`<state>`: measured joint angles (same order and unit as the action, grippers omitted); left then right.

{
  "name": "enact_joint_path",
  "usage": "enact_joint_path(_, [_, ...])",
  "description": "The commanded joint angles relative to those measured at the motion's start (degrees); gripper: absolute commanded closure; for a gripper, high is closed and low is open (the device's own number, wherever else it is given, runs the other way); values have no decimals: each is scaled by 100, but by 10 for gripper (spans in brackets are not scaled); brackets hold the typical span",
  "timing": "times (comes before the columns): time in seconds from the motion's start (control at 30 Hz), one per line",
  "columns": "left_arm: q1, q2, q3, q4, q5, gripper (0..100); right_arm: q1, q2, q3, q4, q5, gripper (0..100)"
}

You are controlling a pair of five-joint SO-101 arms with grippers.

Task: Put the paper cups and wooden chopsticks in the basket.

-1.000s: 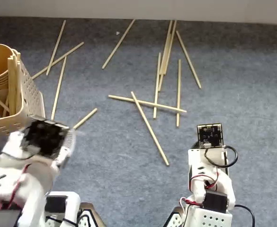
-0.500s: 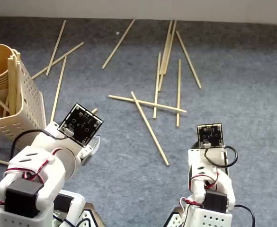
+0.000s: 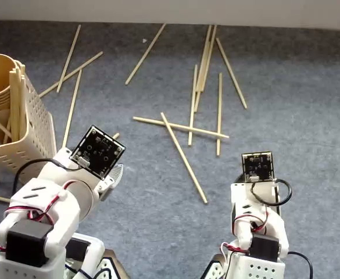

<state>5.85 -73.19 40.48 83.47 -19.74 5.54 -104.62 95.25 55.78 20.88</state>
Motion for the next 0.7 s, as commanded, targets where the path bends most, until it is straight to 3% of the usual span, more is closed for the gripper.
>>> enact_joint_path(0.0, [75,48,-13,-97,35,761,-31,-4,804,-84,-26,988])
enact_joint_path(0.67, [66,57,303,-510,35,761,-31,-4,804,-84,-26,988])
